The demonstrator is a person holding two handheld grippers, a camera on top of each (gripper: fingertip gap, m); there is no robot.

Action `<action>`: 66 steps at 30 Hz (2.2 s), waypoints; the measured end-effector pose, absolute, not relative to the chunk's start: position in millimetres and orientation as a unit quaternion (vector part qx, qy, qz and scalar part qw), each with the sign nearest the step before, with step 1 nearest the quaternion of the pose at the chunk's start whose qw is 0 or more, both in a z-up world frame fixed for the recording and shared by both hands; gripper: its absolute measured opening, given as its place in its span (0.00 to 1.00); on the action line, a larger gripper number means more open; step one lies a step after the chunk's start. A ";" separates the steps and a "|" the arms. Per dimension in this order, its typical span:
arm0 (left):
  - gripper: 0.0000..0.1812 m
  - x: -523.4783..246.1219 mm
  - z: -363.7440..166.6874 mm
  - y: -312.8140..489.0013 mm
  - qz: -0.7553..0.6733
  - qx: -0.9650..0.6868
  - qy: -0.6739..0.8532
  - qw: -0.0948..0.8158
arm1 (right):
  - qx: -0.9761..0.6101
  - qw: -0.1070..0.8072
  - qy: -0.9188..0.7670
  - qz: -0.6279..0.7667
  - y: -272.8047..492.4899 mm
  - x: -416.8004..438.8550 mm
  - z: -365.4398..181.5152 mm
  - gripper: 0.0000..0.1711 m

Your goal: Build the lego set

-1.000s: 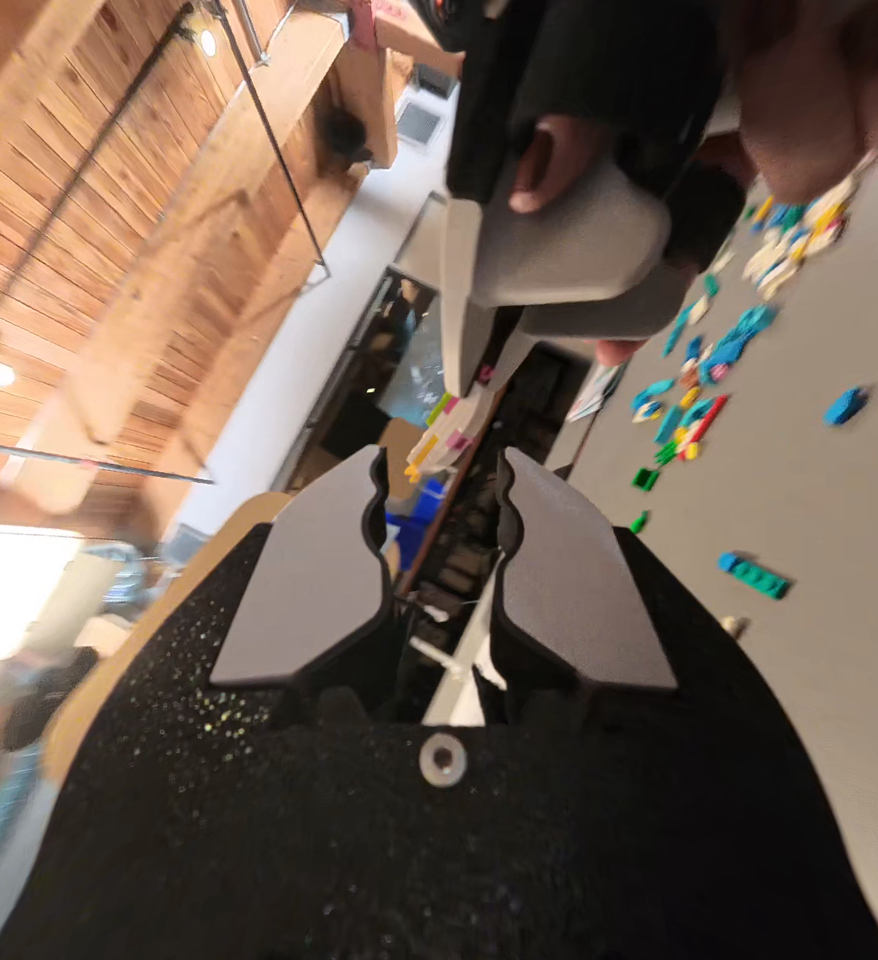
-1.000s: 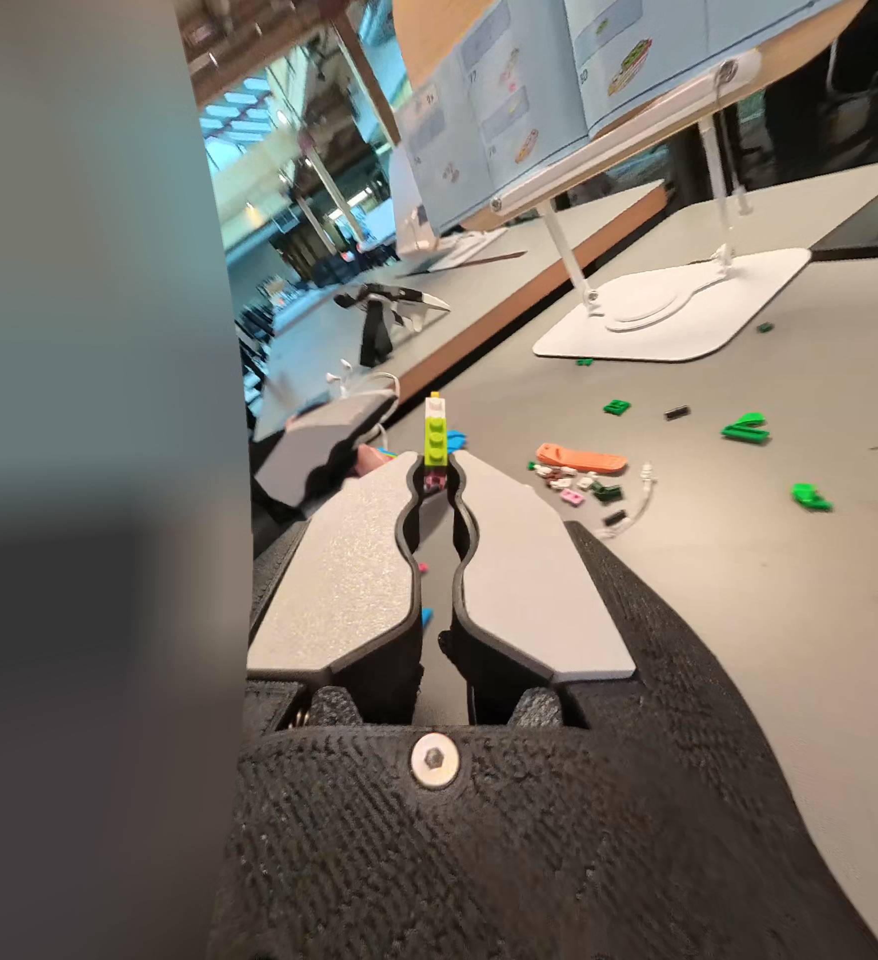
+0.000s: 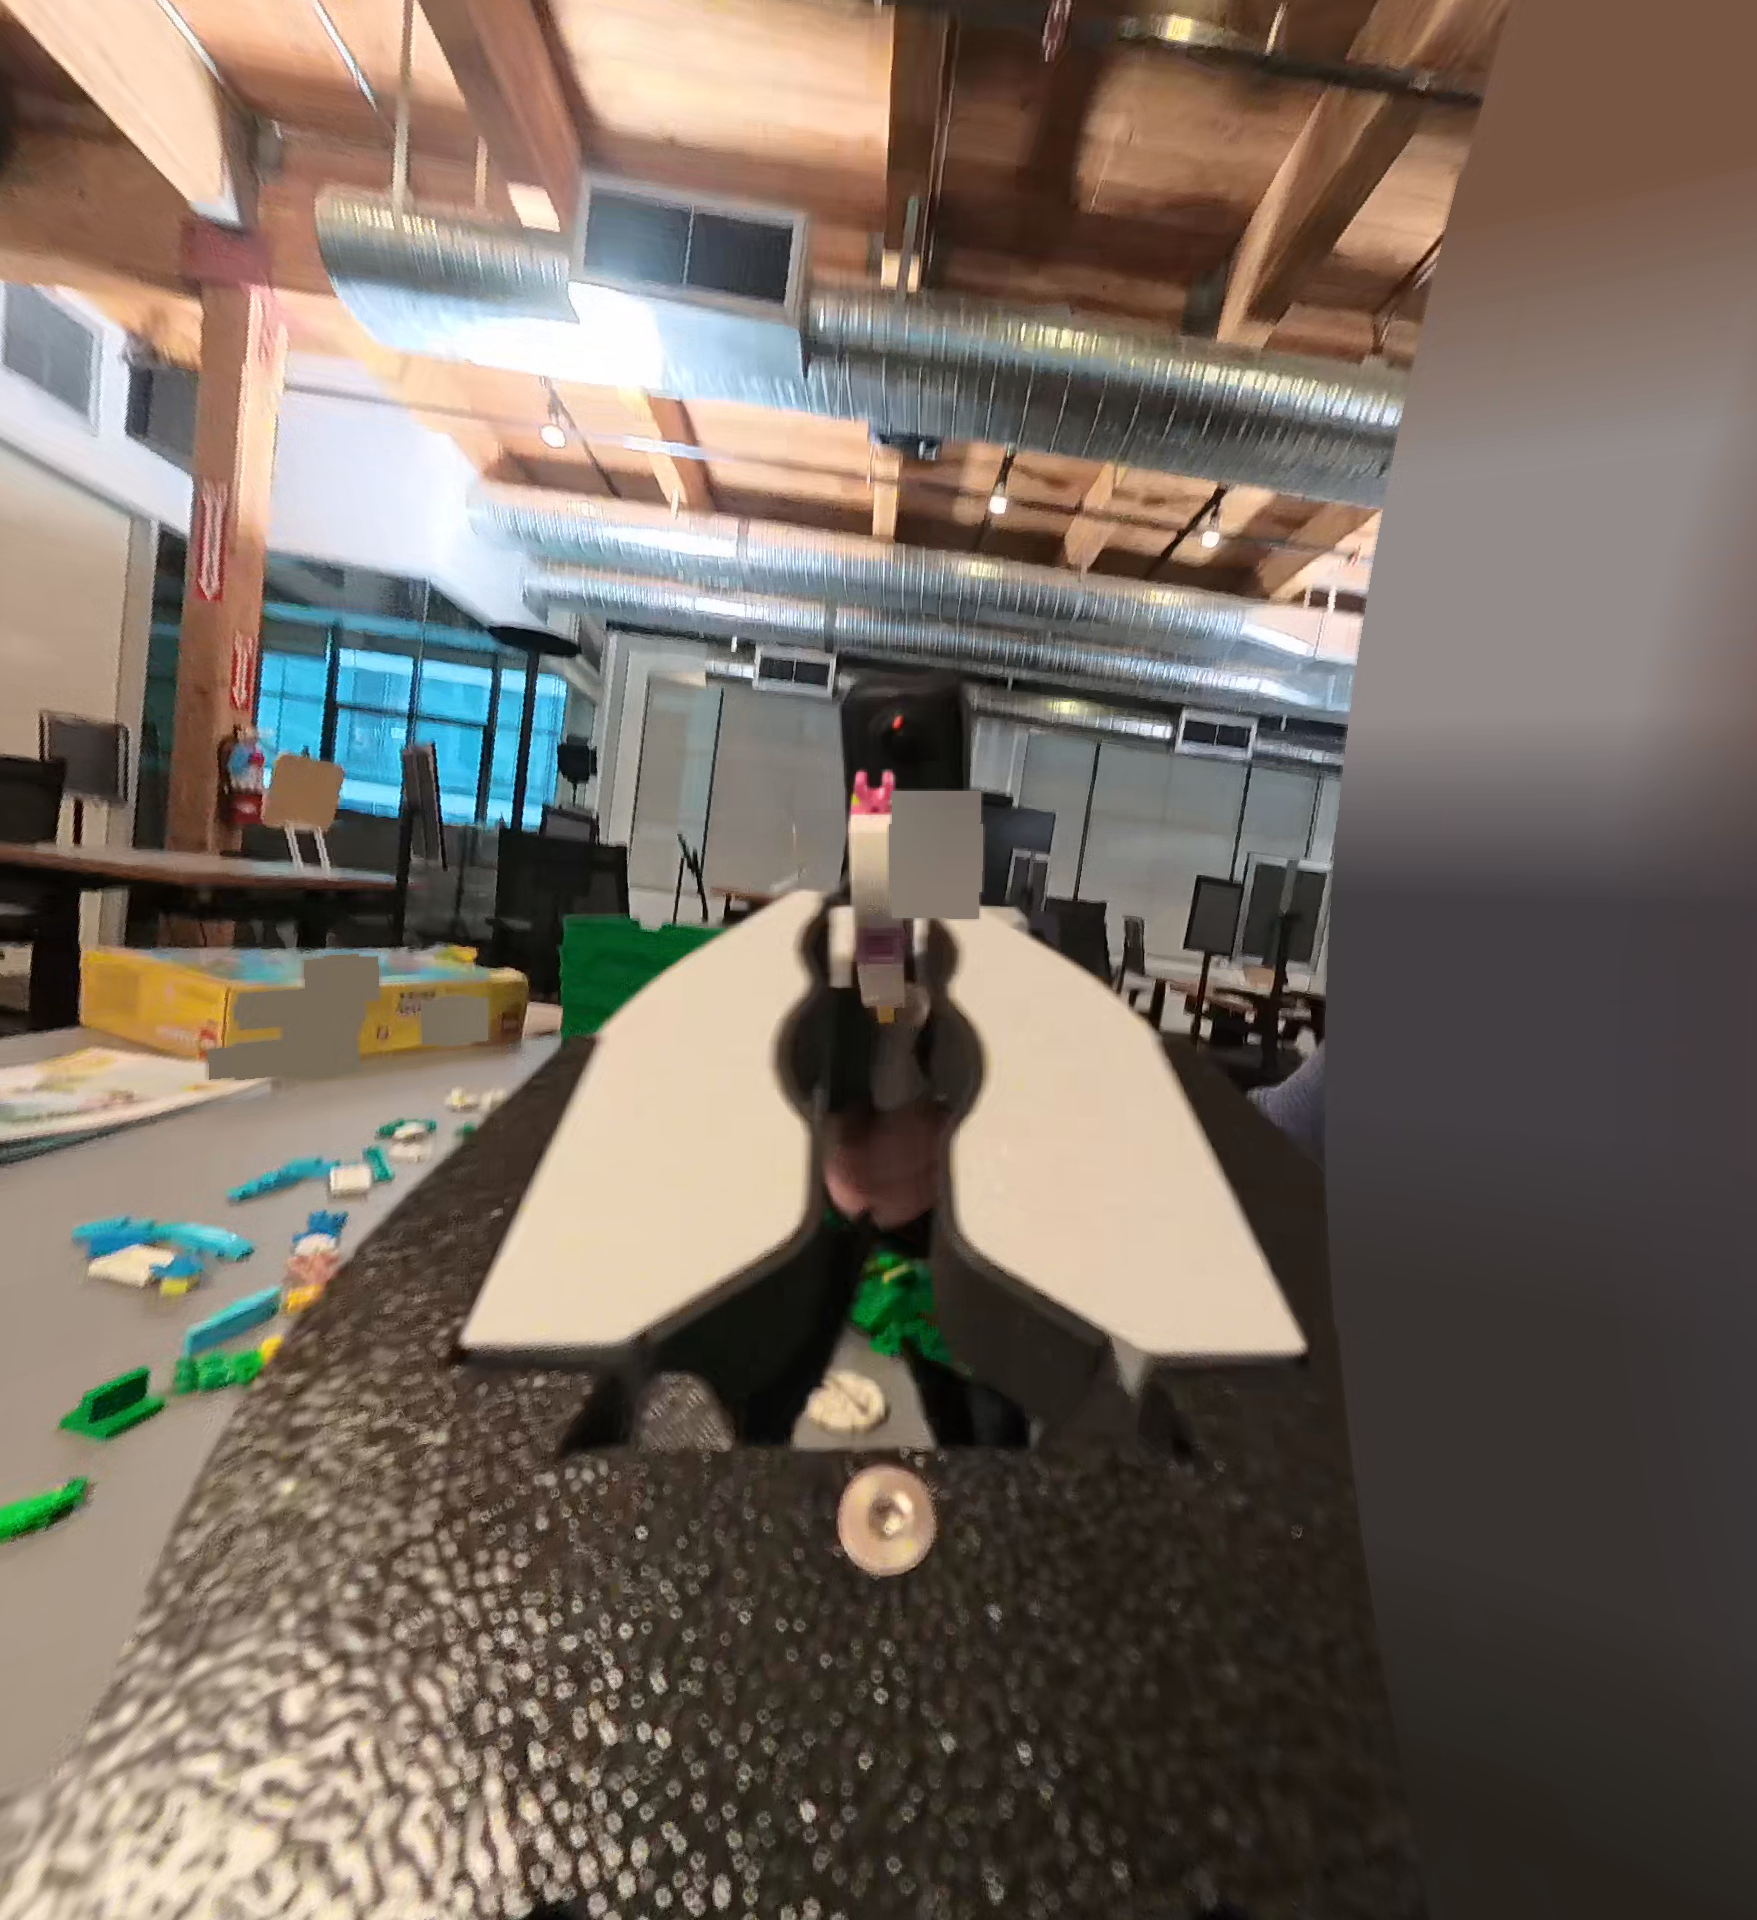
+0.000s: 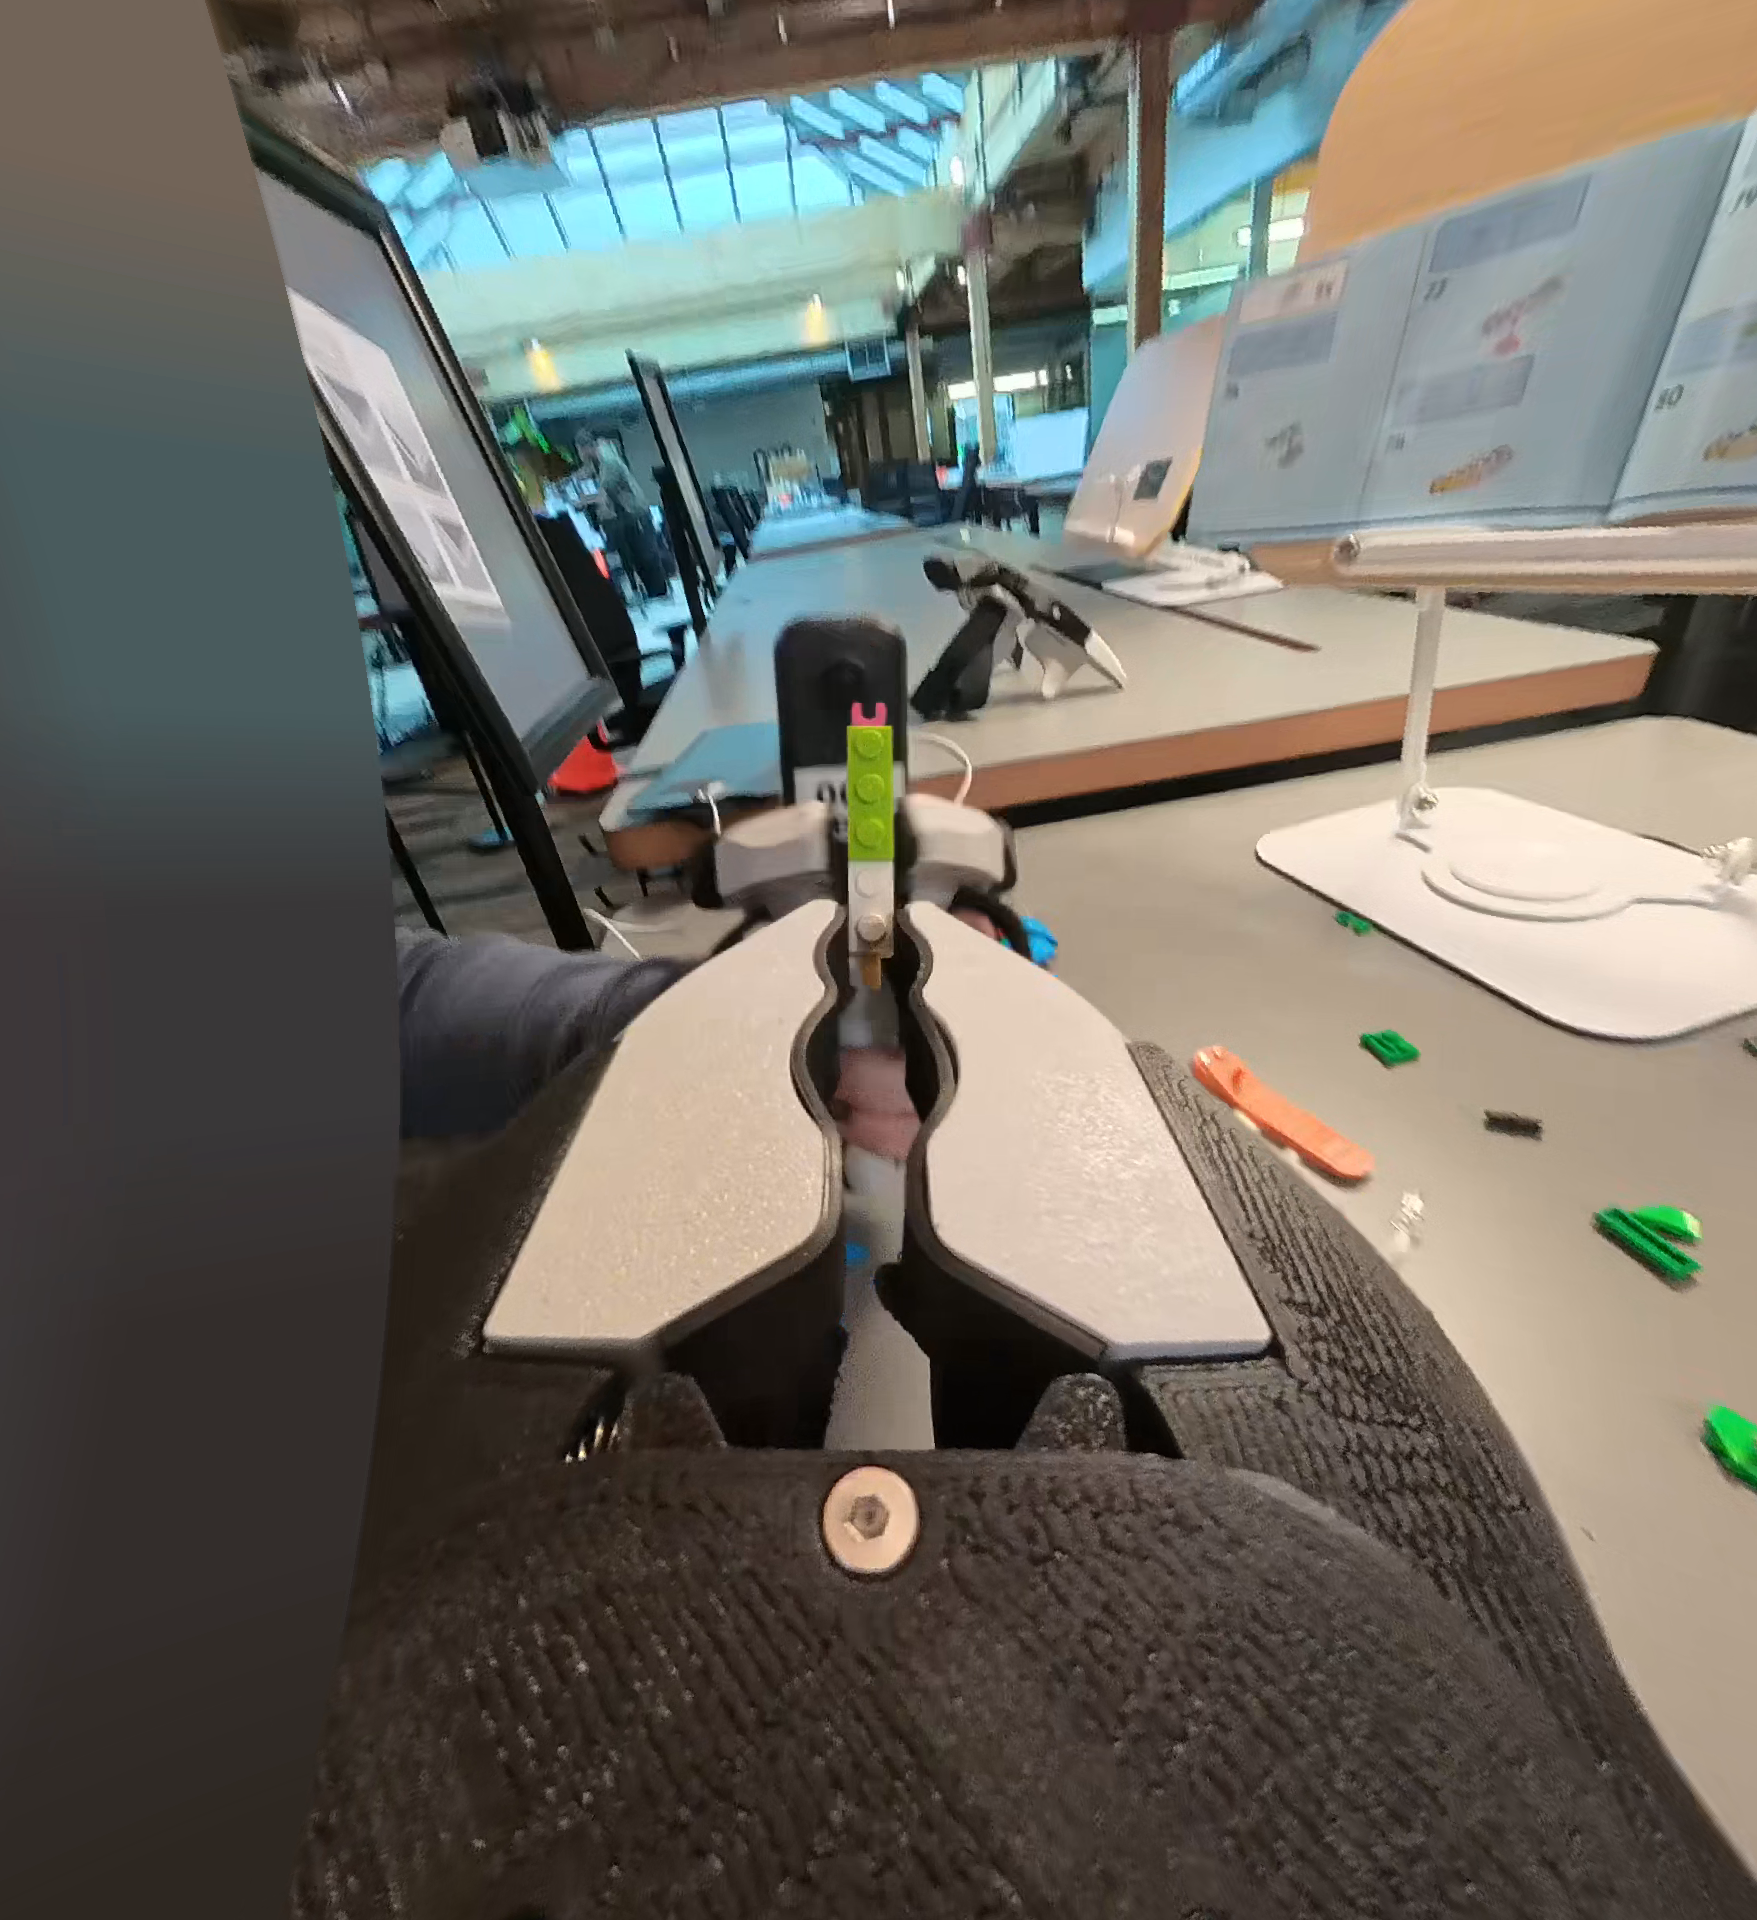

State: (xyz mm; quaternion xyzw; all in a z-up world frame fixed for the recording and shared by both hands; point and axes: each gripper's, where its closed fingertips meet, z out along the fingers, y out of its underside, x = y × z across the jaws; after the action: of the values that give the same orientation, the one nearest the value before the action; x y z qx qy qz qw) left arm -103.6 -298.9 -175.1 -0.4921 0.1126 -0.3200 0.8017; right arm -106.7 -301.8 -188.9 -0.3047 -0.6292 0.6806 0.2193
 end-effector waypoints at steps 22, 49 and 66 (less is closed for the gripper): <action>0.04 -111.8 -251.2 -271.6 -0.180 -0.716 0.184 0.649 | -0.352 0.359 -0.749 0.432 -199.2 -85.5 -205.8 0.10; 0.04 -108.0 -256.8 -259.7 -0.173 -0.703 0.148 0.674 | -0.538 0.241 -0.800 0.111 50.9 8.8 -309.4 0.04; 0.04 -106.5 -263.4 -258.5 -0.171 -0.713 0.158 0.662 | -0.492 0.191 -0.833 0.164 54.4 -1.7 -336.5 0.10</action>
State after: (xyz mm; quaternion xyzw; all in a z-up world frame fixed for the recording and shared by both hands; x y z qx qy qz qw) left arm -106.5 -258.5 -263.4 -0.7126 0.1581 -0.1705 0.6619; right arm -1.7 54.4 -336.5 -0.4920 -0.8334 0.1639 0.1913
